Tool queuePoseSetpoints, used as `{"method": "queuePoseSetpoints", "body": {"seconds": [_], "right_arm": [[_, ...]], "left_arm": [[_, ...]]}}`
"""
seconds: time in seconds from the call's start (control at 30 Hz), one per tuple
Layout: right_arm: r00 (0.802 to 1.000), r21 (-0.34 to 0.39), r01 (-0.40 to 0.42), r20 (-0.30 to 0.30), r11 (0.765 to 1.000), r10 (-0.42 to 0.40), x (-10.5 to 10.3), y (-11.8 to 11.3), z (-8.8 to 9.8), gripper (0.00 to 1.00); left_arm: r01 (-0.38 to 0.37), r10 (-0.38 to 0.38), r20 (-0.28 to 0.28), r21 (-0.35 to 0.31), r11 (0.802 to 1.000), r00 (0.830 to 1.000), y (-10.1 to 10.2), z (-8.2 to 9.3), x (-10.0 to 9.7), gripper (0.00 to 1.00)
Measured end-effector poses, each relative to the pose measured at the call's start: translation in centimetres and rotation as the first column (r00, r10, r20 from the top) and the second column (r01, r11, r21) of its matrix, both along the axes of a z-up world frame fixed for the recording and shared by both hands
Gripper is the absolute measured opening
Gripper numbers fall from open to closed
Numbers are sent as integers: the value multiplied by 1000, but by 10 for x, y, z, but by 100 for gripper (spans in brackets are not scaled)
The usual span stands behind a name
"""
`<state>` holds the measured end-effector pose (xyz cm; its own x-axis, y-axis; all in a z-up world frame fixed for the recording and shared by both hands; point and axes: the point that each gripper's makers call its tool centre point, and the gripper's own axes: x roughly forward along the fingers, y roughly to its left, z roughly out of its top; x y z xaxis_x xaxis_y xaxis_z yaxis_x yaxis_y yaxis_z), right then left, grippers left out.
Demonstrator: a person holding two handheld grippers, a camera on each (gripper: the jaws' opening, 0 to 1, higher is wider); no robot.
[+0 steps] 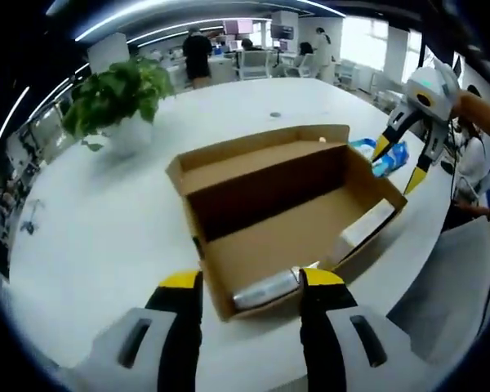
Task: Operate the shoe box by opening the lid, removing the specified soft item, and placing it in the target area until the item is outside and the box remains undamaged.
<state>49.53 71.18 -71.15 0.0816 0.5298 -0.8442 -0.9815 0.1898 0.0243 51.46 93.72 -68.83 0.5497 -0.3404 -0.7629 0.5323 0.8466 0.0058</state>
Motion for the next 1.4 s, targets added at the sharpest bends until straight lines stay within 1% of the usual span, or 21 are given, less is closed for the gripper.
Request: {"method": "queuePoseSetpoints", "body": {"seconds": [0.2, 0.4, 0.5, 0.6, 0.7, 0.73, 0.8, 0.83, 0.93, 1.07, 1.23, 1.3, 1.33, 1.4], "right_arm": [[1000, -9, -22, 3, 1000, 22, 1, 7, -9, 41], [999, -15, -47, -1, 999, 47, 3, 15, -19, 41], [999, -9, -44, -2, 999, 44, 6, 19, -23, 40], [999, 12, -39, -30, 999, 39, 5, 25, -25, 41], [998, 35, -42, -46, 998, 44, 3, 31, -26, 40], [997, 37, -39, -59, 999, 41, 2, 33, -28, 40], [997, 31, -42, -67, 999, 44, 1, 34, -31, 41], [995, 48, -38, -88, 998, 42, -2, 36, -30, 41], [995, 53, -38, -88, 998, 43, -1, 38, -30, 39], [997, 52, -42, -67, 998, 45, 1, 38, -29, 40], [998, 37, -42, -40, 998, 43, 5, 35, -28, 37], [998, 52, -45, -47, 998, 47, 3, 36, -26, 36], [997, 62, -40, -62, 997, 44, 0, 37, -25, 36], [996, 65, -43, -69, 997, 48, -1, 38, -27, 35]], "left_arm": [[-33, 34, -19, 6, 999, 999, 9, -8, -2, 37], [-74, 74, -37, -4, 997, 997, 15, -14, -2, 30], [-98, 98, -50, -13, 995, 994, 18, -18, -2, 26], [-112, 111, -61, -15, 994, 992, 20, -21, -3, 22], [-124, 122, -70, -15, 992, 990, 23, -24, -3, 19], [-129, 128, -73, -18, 991, 989, 24, -25, -3, 18], [-146, 143, -81, -36, 989, 986, 25, -25, -3, 17], [-145, 142, -81, -34, 989, 987, 25, -26, -3, 17], [-156, 153, -85, -38, 987, 985, 26, -27, -2, 14], [-162, 158, -89, -34, 986, 983, 28, -28, -2, 11], [-167, 163, -95, -40, 985, 982, 28, -30, -2, 11], [-168, 163, -96, -40, 985, 982, 28, -30, -1, 10], [-169, 165, -96, -41, 985, 982, 28, -31, -1, 10], [-172, 167, -97, -44, 984, 981, 29, -31, -1, 10]]}}
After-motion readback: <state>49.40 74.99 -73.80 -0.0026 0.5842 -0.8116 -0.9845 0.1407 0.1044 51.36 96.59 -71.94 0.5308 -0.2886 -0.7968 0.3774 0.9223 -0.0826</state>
